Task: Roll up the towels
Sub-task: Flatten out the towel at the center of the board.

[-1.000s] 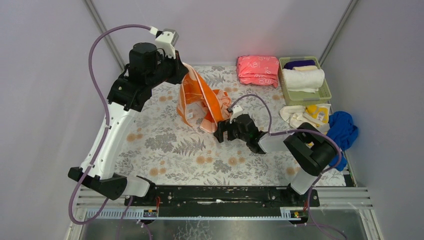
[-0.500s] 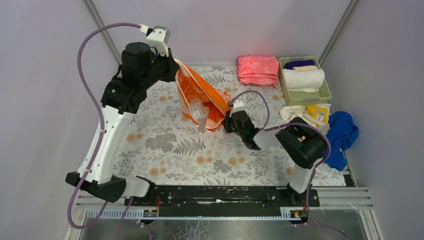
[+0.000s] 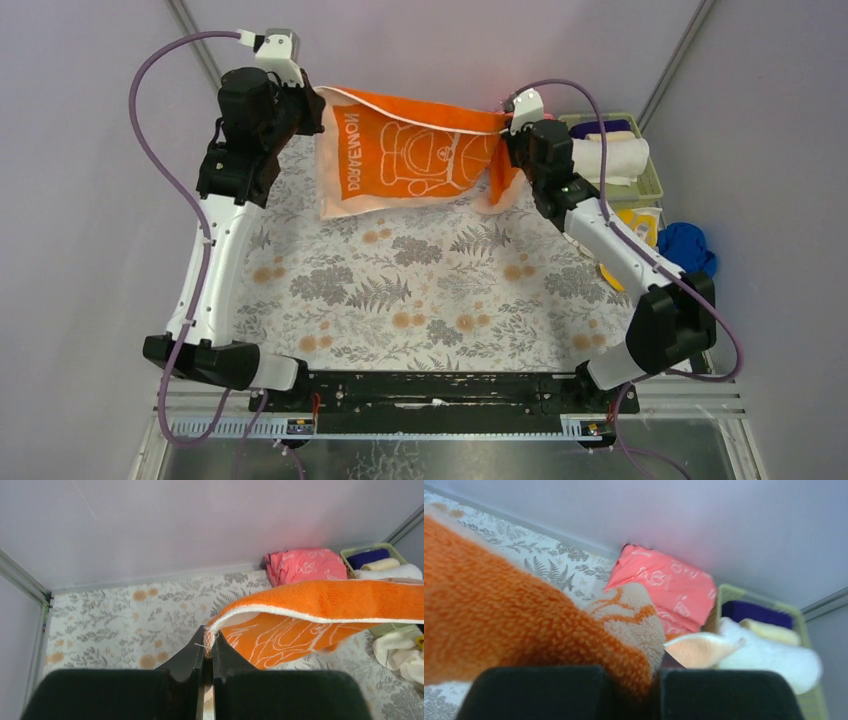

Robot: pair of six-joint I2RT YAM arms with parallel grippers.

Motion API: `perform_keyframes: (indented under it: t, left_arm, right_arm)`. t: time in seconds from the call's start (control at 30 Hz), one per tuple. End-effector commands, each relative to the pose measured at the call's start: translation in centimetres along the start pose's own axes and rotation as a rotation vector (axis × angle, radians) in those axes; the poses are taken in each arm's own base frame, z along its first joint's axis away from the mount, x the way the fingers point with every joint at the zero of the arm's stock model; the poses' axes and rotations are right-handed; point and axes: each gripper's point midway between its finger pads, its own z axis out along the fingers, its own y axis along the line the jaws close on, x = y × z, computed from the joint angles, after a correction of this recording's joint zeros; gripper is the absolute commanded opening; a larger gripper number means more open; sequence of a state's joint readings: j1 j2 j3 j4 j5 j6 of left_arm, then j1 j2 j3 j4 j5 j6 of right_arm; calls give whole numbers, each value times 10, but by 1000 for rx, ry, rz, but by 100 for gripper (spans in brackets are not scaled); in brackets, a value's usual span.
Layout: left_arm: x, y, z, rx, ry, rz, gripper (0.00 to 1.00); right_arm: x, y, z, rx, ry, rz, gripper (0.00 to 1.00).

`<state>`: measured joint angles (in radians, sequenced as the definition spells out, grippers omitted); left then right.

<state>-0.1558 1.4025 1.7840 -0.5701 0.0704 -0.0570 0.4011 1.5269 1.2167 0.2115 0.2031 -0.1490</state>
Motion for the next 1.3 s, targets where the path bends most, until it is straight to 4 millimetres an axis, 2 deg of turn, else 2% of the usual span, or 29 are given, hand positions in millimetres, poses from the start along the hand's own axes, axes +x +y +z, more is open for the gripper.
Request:
perform_keyframes:
  t: [0.0,0.07,0.17,0.33,0.43,0.47,0.53,0.63,0.7,0.8,0.9,0.97,1.13,1.27]
  left_arm:
    - [-65,1,-29,-8,-260,71,0]
    - [-44,8,-34,-34,-245,77,0]
    - [-8,20,-50,-91,-220,64,0]
    - [82,44,-67,-207,-107,-36,0]
    - [131,61,-90,-311,-53,-111,2]
    - [144,67,-99,-346,-43,-135,11]
    - [165,72,-118,-389,-39,-186,40]
    - [183,75,-147,-423,-59,-261,63]
    - [183,77,-163,-447,-86,-295,69]
    - [169,82,-181,-488,-129,-309,81]
    - [159,73,-175,-438,-113,-301,86]
    - [164,59,-160,-366,-52,-317,86]
    - [211,27,-107,-213,180,-412,86]
    - [256,18,-70,-187,325,-482,86]
  right_arm:
    - [-31,-20,-37,-5,46,-231,5]
    - [-23,-12,-53,-68,78,-216,8]
    - [5,12,-79,-200,168,-127,18]
    - [69,67,-135,-445,341,132,32]
    - [89,86,-165,-516,392,277,41]
    - [93,90,-174,-534,406,312,45]
    - [102,94,-188,-541,433,364,55]
    - [115,93,-195,-518,457,397,64]
    - [119,92,-196,-504,476,400,69]
    - [124,83,-188,-420,493,412,75]
    - [143,65,-174,-263,558,423,78]
    - [152,65,-170,-234,595,436,79]
    - [163,85,-156,-282,590,519,79]
    - [183,92,-142,-261,632,544,82]
